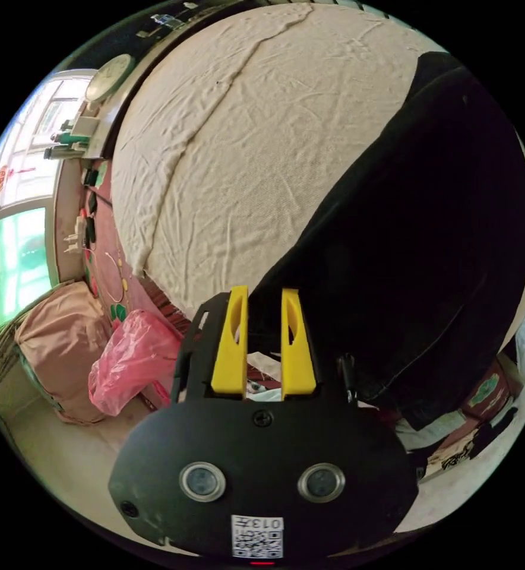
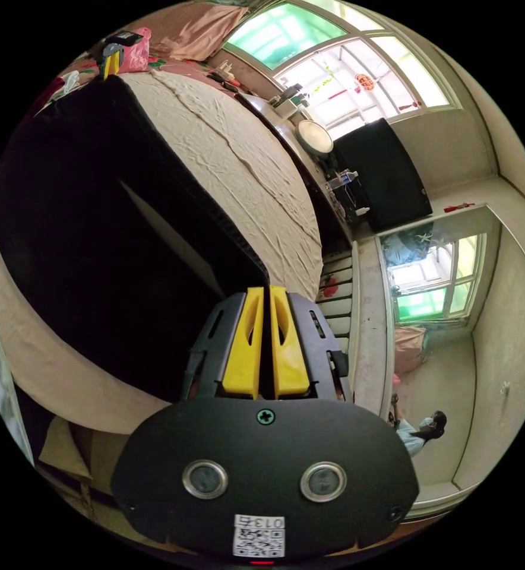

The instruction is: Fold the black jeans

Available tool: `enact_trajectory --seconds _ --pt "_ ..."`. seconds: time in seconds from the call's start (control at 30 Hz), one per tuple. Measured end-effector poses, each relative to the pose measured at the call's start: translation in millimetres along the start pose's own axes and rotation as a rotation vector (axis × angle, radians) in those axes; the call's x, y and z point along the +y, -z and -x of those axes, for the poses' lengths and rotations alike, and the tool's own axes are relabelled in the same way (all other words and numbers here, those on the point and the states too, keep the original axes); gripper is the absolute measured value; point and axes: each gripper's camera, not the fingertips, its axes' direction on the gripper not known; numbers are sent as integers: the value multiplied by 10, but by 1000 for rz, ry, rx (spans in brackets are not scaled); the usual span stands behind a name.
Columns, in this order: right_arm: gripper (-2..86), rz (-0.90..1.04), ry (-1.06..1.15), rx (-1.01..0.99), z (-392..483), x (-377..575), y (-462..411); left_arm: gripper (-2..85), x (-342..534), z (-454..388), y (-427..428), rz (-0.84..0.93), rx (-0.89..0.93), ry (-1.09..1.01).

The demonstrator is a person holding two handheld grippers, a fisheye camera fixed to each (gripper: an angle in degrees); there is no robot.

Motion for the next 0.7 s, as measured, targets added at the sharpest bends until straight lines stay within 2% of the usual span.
enact_trajectory --seconds 0.13,0.27,0.47,0.6,0.7 --pt "19 17 -17 9 -64 6 -18 14 102 -136 103 11 39 -26" --pt "19 27 -46 14 -214 75 4 5 578 -455 740 -85 -73 47" --pt "16 28 -126 51 -364 461 152 3 1585 -1779 1615 -173 -207 166" --pt "16 92 -144 45 -191 813 112 4 1799 -2955 1406 -101 -185 165" --pt "17 154 -113 24 33 1038 -4 4 1772 -3450 1040 -65 -154 217"
